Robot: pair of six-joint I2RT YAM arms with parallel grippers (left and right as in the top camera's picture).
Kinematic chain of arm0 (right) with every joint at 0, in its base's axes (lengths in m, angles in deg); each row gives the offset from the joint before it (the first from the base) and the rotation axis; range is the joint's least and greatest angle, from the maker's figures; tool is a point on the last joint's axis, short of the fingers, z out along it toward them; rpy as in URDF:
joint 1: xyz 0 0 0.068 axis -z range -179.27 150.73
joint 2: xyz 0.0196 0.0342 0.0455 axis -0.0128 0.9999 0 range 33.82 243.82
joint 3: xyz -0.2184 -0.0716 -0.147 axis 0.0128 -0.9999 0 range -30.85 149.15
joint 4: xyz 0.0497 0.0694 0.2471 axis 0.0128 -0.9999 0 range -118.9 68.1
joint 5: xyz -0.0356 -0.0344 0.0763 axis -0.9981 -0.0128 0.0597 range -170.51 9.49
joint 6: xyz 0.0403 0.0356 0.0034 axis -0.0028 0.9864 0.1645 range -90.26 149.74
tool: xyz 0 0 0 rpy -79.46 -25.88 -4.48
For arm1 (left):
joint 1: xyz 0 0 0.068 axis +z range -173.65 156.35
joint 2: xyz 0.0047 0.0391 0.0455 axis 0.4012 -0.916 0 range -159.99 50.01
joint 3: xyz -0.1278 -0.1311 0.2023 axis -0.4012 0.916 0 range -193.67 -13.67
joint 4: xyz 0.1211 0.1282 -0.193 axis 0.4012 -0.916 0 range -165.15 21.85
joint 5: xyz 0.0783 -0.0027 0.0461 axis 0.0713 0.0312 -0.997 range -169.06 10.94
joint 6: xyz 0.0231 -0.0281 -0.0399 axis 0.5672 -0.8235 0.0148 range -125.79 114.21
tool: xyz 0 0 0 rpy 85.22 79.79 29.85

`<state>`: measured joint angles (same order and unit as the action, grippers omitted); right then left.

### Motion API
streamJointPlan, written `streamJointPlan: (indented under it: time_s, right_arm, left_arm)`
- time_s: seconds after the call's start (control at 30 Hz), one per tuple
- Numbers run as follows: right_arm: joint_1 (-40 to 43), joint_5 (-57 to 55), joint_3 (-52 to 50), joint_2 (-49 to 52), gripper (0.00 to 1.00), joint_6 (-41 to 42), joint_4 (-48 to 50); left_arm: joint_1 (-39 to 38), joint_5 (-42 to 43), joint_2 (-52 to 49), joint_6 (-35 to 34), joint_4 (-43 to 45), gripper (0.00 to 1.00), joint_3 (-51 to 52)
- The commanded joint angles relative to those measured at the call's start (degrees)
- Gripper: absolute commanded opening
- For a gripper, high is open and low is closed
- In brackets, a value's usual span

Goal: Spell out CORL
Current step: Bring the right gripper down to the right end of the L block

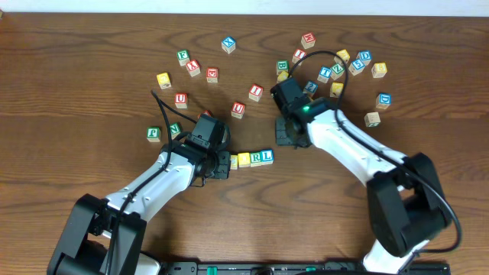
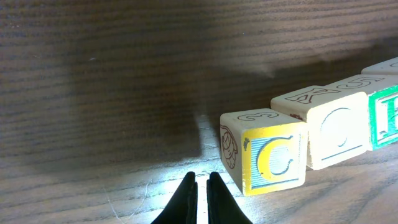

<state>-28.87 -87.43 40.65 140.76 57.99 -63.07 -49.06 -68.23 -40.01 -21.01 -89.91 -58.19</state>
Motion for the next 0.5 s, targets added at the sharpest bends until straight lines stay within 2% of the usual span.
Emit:
streamJointPlan:
  time_s: [0.0,0.47]
  right_arm:
    - [-1.05,1.44,-0.37,2.08,0.01,0.79,0.70]
    - [-2.56,4.33,-0.37,2.91,0.01,0.85,1.68]
  left_arm:
    - [-0.13,0.55,-0.24,-0.39,-0.22,0.07,0.42]
    - [-0.13,0.52,-0.24,-1.42,-0.17,0.07,0.42]
